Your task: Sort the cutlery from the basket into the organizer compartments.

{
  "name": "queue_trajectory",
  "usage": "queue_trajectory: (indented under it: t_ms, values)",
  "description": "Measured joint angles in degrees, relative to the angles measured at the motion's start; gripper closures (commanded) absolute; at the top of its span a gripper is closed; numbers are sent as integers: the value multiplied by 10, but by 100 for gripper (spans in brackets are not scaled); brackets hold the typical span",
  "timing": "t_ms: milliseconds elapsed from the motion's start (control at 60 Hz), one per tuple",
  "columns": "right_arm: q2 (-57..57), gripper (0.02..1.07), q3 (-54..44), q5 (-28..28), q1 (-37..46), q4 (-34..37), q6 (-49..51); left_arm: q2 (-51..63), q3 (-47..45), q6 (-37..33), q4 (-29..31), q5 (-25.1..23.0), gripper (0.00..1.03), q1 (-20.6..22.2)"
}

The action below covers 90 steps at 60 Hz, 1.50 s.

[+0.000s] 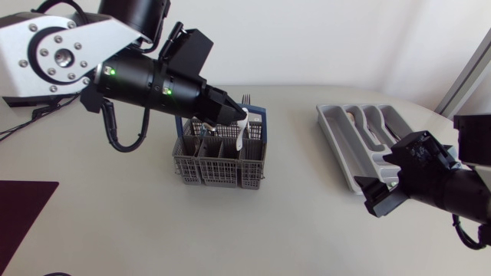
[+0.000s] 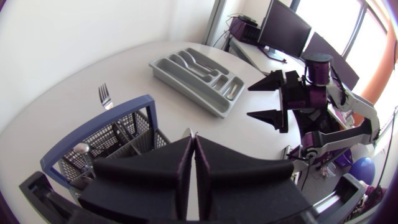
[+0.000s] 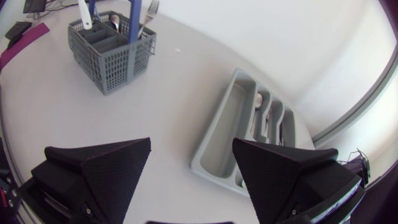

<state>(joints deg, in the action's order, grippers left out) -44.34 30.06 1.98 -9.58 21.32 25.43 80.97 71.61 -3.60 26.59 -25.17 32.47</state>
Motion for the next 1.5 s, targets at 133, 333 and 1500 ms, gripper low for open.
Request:
queue_trajectory:
  t_ms: [133, 333, 1500]
  values:
    - [7, 13, 29, 55, -28, 12, -15, -3, 0, 0, 6, -40, 100, 3]
    - [6, 13, 45, 112, -63, 8, -27, 4, 2, -8, 17, -76, 100, 33]
    - [-60, 67, 45, 251, -204, -81, -45, 115, 87, -87, 124, -271, 100, 49]
